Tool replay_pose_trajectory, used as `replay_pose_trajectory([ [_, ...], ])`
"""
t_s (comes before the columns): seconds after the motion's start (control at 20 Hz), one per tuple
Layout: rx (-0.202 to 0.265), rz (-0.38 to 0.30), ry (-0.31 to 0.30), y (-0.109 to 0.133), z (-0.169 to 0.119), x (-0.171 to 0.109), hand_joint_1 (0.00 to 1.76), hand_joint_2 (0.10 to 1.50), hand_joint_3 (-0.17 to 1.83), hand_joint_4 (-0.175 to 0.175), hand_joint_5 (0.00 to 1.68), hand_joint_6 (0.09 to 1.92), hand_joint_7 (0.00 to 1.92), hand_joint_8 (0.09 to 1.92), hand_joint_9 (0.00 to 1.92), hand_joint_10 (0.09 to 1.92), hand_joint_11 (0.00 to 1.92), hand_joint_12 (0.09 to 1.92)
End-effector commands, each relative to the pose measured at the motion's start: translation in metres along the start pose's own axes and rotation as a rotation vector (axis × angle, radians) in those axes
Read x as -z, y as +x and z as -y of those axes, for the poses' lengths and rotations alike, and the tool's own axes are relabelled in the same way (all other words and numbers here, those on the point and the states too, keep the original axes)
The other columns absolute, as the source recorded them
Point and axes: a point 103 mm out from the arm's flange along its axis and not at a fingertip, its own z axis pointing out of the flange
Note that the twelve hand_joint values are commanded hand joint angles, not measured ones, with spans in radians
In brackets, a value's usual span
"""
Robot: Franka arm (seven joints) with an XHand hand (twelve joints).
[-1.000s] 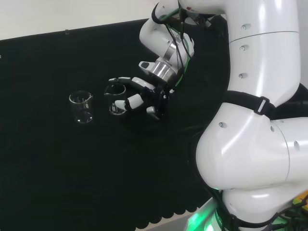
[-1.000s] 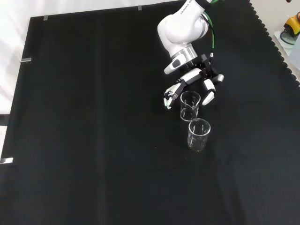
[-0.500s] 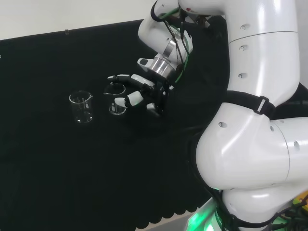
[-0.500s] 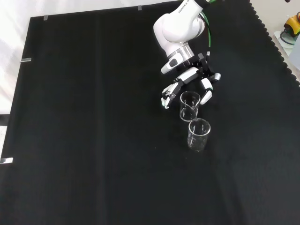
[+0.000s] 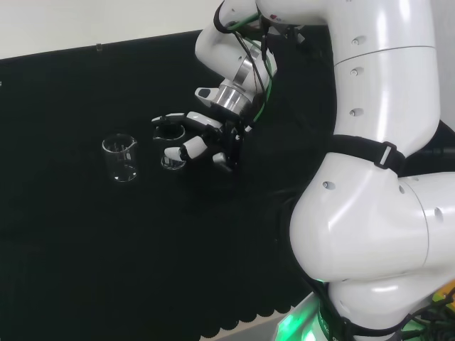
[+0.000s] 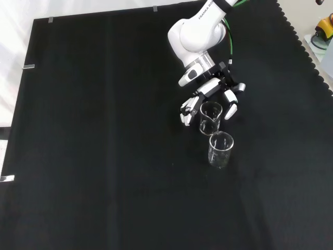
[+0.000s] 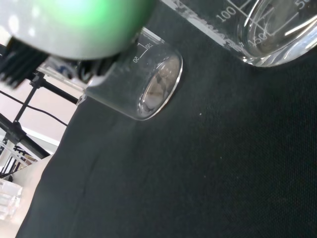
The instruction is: Pick up the beaker on the right.
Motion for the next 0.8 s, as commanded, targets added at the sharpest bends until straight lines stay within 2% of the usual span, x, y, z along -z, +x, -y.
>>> replay_pose_trajectory([
  [0.05,-0.013,-0.008,-0.008,-0.0032,0.0023,-0.0015,0.98,0.29,1.09,-0.027,0.48,0.09,0.36,0.58,0.32,0.6,0.0,1.02],
  [0.2,-0.017,-0.023,0.002,-0.0038,0.002,-0.0018,0.98,0.31,1.08,-0.029,0.52,0.22,0.4,0.56,0.36,0.57,0.0,1.06],
  [0.35,-0.011,-0.015,-0.005,-0.0022,0.0014,-0.0024,0.99,0.32,1.07,-0.032,0.44,0.59,0.45,0.56,0.41,0.56,0.0,1.1],
  [0.45,-0.008,-0.017,-0.007,-0.0011,0.0007,-0.0028,0.99,0.33,1.08,-0.032,0.41,0.78,0.47,0.57,0.42,0.56,0.0,1.13],
  [0.6,-0.003,-0.018,-0.005,0.0001,0.0002,-0.0035,0.99,0.33,1.08,-0.033,0.4,0.87,0.49,0.58,0.43,0.57,0.0,1.16],
  [0.8,-0.006,-0.025,-0.004,-0.0002,0.0001,-0.0051,0.99,0.33,1.09,-0.034,0.39,0.89,0.49,0.59,0.44,0.57,0.0,1.16],
])
